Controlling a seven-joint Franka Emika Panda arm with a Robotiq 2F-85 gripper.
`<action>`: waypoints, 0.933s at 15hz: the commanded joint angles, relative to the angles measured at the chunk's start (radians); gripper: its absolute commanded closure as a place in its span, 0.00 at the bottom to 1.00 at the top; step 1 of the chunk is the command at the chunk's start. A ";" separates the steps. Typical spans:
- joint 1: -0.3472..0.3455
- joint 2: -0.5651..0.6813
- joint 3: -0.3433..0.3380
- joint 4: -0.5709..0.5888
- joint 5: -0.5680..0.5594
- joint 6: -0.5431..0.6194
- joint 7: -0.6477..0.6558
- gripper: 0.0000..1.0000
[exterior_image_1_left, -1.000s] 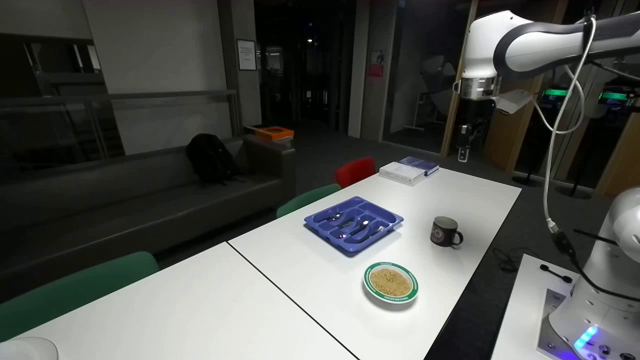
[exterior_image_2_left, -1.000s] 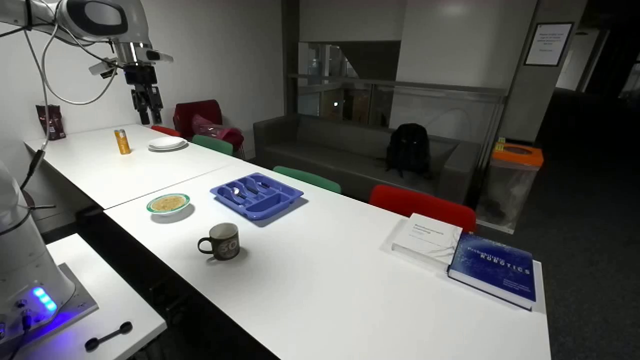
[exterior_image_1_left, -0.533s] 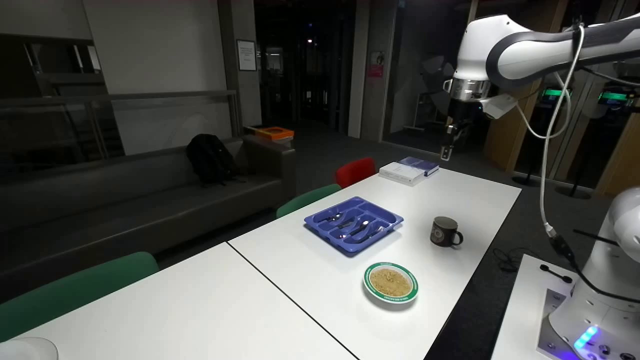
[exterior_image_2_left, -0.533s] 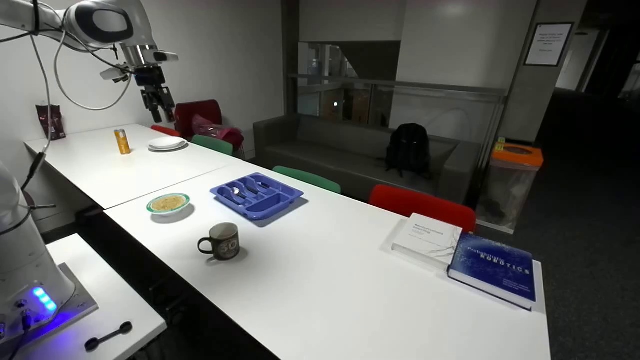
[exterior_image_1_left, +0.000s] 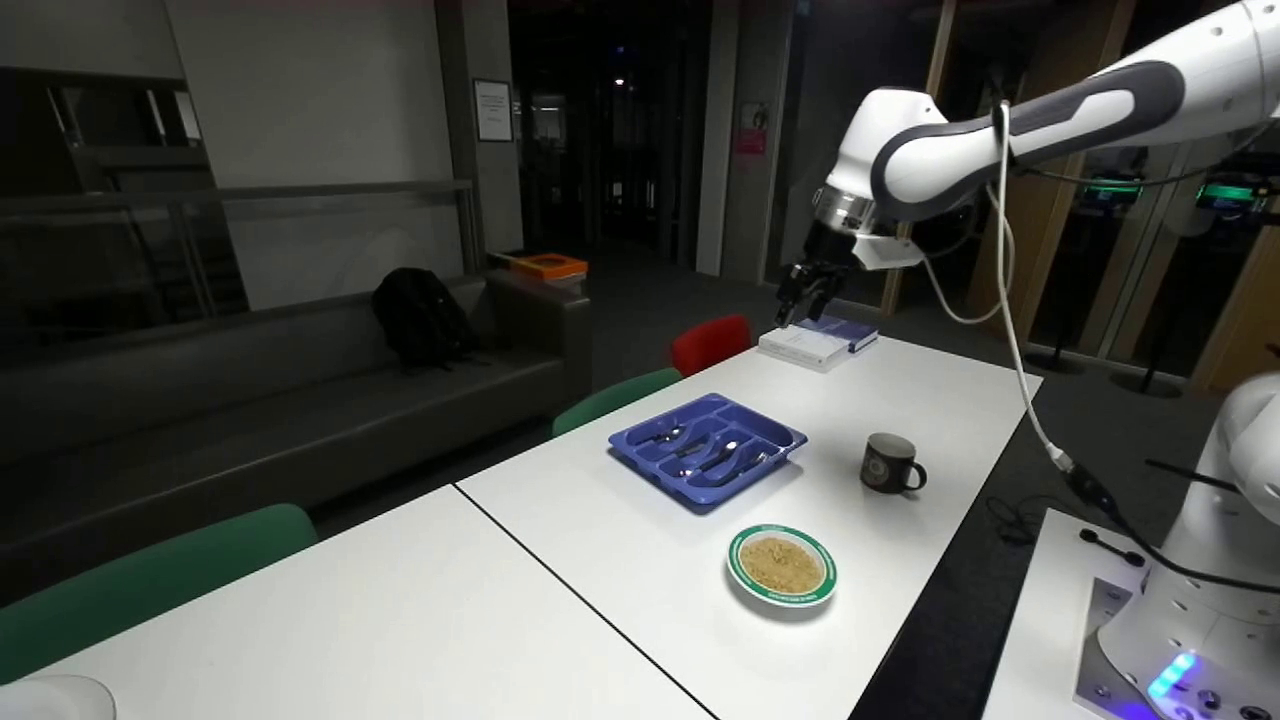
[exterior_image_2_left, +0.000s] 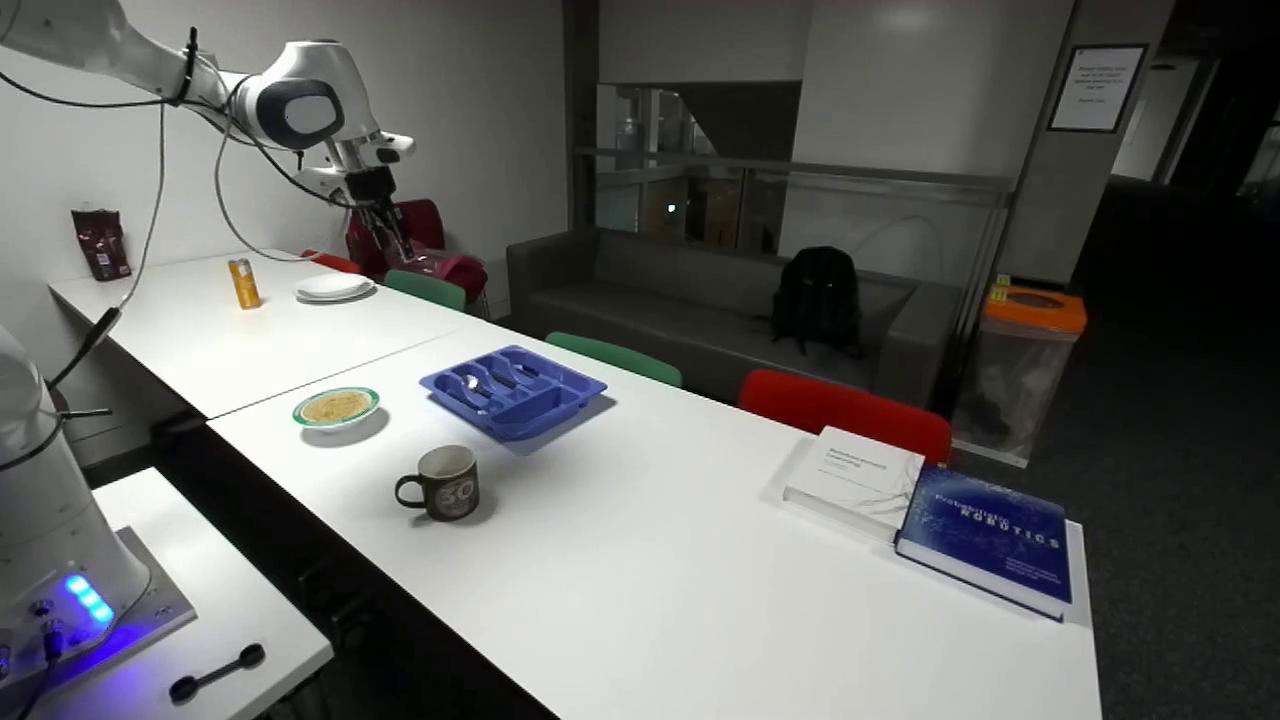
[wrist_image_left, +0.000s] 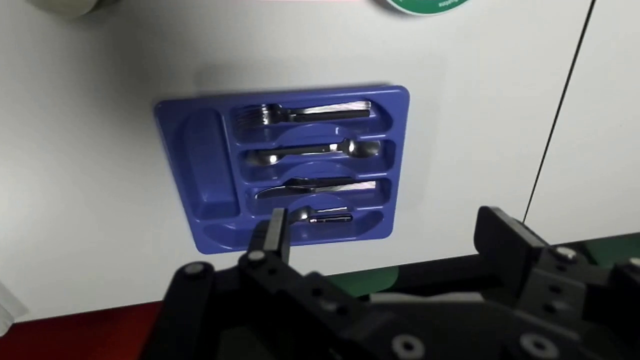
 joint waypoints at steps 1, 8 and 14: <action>0.000 0.160 -0.008 0.156 0.076 -0.027 0.127 0.00; 0.014 0.206 -0.011 0.186 0.100 -0.001 0.189 0.00; 0.014 0.206 -0.011 0.189 0.102 -0.001 0.193 0.00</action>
